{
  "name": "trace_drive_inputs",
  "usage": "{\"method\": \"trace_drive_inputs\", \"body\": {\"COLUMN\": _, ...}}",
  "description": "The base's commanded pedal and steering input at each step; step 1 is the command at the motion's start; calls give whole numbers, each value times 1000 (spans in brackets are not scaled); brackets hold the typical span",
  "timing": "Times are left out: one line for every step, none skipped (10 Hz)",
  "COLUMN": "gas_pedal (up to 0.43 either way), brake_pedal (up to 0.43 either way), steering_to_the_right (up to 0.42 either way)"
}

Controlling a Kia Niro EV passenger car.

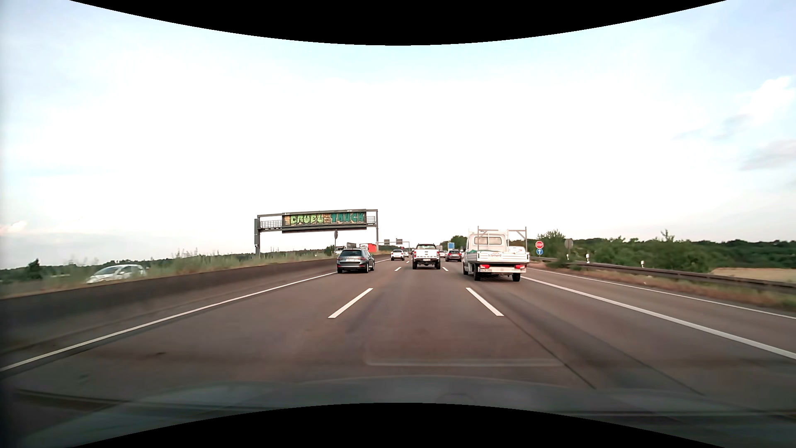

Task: Follow the waypoints while adhering to traffic rules and regulations

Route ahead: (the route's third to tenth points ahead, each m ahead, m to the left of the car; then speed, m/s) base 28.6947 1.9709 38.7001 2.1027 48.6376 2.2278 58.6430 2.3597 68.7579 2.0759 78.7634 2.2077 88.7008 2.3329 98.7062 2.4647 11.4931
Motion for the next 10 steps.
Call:
{"method": "trace_drive_inputs", "body": {"gas_pedal": 157, "brake_pedal": 0, "steering_to_the_right": -4}}
{"method": "trace_drive_inputs", "body": {"gas_pedal": 157, "brake_pedal": 0, "steering_to_the_right": -4}}
{"method": "trace_drive_inputs", "body": {"gas_pedal": 157, "brake_pedal": 0, "steering_to_the_right": -3}}
{"method": "trace_drive_inputs", "body": {"gas_pedal": 157, "brake_pedal": 0, "steering_to_the_right": -3}}
{"method": "trace_drive_inputs", "body": {"gas_pedal": 157, "brake_pedal": 0, "steering_to_the_right": -3}}
{"method": "trace_drive_inputs", "body": {"gas_pedal": 157, "brake_pedal": 0, "steering_to_the_right": -2}}
{"method": "trace_drive_inputs", "body": {"gas_pedal": 157, "brake_pedal": 0, "steering_to_the_right": -3}}
{"method": "trace_drive_inputs", "body": {"gas_pedal": 157, "brake_pedal": 0, "steering_to_the_right": -3}}
{"method": "trace_drive_inputs", "body": {"gas_pedal": 157, "brake_pedal": 0, "steering_to_the_right": -3}}
{"method": "trace_drive_inputs", "body": {"gas_pedal": 157, "brake_pedal": 0, "steering_to_the_right": -3}}
